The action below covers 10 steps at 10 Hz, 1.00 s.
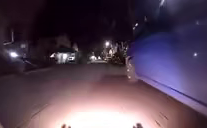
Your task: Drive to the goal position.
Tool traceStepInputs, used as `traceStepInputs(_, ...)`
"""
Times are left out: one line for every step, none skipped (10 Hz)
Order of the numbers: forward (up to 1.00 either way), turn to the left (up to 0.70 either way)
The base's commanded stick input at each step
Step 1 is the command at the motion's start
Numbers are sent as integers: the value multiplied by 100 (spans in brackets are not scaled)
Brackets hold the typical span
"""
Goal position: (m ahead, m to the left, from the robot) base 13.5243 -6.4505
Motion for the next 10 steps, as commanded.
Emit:
traceStepInputs(60, 0)
traceStepInputs(60, 0)
traceStepInputs(60, 0)
traceStepInputs(60, -15)
traceStepInputs(60, -15)
traceStepInputs(60, -15)
traceStepInputs(60, 0)
traceStepInputs(60, 0)
traceStepInputs(60, 0)
traceStepInputs(60, 0)
